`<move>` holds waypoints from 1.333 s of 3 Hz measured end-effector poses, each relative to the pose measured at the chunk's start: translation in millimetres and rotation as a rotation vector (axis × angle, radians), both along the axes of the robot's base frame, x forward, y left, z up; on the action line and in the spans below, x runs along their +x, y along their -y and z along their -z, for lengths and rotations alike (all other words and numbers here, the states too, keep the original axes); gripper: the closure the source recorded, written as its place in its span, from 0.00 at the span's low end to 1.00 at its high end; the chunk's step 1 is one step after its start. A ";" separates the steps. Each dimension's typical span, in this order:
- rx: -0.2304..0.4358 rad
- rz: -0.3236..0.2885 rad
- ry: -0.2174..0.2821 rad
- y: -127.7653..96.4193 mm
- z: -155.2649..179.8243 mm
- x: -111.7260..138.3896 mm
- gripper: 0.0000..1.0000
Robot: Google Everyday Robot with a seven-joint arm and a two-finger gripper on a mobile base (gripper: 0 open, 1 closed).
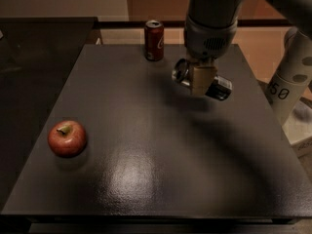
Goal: Knock redbull can over
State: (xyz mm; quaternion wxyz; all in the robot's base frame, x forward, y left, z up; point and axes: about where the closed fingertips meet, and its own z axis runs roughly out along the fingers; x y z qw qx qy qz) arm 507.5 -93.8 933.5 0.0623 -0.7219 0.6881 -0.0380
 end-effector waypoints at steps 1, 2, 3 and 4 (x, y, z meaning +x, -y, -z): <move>-0.035 0.021 -0.064 30.9 59.8 6.2 0.14; -0.061 0.036 -0.108 48.6 97.8 10.2 0.00; -0.018 0.045 -0.096 55.0 101.1 11.3 0.00; -0.018 0.045 -0.096 55.0 101.1 11.3 0.00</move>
Offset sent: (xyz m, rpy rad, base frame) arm 0.0108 -0.0719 -0.1409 -0.0991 0.1758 -0.0548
